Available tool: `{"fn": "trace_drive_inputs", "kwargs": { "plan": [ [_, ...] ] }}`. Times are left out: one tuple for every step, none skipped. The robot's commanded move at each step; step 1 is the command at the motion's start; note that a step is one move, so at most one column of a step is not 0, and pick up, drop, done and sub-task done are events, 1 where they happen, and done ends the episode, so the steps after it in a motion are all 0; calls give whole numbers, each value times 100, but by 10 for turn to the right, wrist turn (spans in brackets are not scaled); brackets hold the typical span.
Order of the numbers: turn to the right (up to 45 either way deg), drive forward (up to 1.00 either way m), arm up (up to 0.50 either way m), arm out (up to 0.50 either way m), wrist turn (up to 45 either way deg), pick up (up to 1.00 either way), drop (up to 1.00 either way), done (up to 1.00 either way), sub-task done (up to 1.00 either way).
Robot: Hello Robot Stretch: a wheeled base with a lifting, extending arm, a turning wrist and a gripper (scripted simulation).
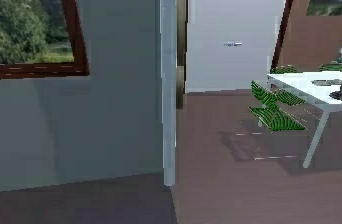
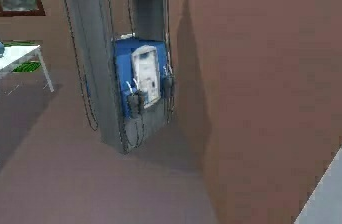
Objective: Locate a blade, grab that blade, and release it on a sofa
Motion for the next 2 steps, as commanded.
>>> {"fn": "trace_drive_inputs", "kwargs": {
  "plan": [
    [0, 15, 0, 0, 0, 0, 0, 0, 0],
    [-450, 0, 0, 0, 0, 0, 0, 0, 0]
  ]
}}
